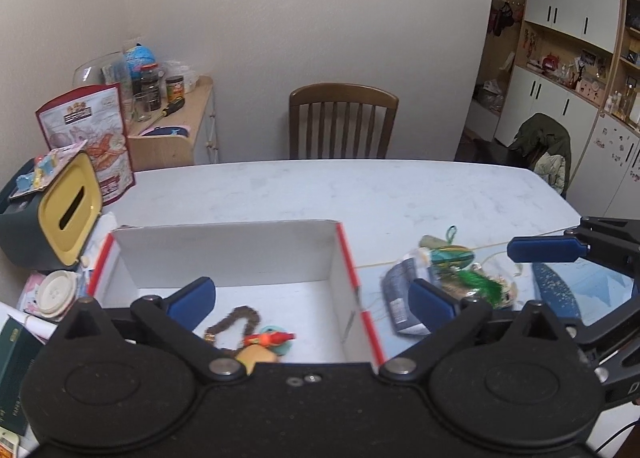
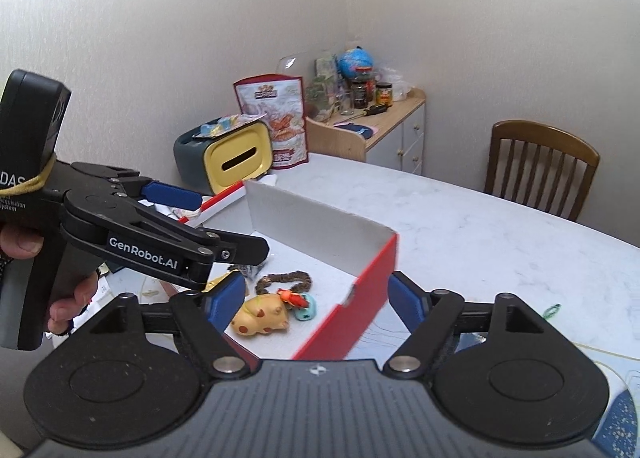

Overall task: Organize objects
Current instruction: 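Move both grippers from the box back toward the item pile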

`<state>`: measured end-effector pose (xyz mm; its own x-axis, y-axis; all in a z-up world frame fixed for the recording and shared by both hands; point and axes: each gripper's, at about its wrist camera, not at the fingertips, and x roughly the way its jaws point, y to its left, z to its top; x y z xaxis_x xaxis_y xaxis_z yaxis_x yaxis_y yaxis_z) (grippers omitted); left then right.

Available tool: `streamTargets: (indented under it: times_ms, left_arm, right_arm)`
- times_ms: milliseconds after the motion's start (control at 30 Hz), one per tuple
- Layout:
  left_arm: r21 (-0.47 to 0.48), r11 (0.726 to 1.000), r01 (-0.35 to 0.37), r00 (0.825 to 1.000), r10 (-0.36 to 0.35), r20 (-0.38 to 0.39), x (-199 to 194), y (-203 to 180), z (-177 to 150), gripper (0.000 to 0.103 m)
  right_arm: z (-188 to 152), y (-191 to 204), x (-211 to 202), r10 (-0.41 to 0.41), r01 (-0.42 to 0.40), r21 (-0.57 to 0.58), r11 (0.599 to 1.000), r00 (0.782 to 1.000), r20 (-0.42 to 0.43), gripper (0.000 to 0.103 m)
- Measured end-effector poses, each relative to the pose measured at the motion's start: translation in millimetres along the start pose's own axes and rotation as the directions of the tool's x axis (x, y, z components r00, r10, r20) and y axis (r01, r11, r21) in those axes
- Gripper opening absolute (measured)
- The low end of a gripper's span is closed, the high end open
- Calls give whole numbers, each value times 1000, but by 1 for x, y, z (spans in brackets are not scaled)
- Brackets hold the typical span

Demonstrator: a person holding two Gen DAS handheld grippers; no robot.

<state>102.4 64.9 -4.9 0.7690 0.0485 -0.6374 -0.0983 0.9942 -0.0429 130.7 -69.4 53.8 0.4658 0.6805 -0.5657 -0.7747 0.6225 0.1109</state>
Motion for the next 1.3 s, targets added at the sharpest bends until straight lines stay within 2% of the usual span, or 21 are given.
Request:
streamTargets:
  times_ms: [467,567,833,967,1300]
  left_arm:
    - [33,998,59,998,-60,23,14,-68,-8,103]
    - [48,998,32,999,-33,15,21,-82,-10,103]
    - [98,995,34,999,-32,-22,44,-115,-20,103]
    - [113,993,29,999,-24,-45,60,-126,-22,103]
    - [133,991,-32,994,46,-101,109,-142,-24,102]
  right_arm:
    - [-26,-62,-49,-58,57,78,995,998,22,85]
    - [-35,-77,-57,-85,83,86,993,996,20,85]
    - [-66,-122,-70,-150,152,130,980,988,-20,85]
    - [-85,-133,-68,-170,175,101,979,984,-53,85]
    - [-133,-149,-47,-161,172,61,983,975,-152,85]
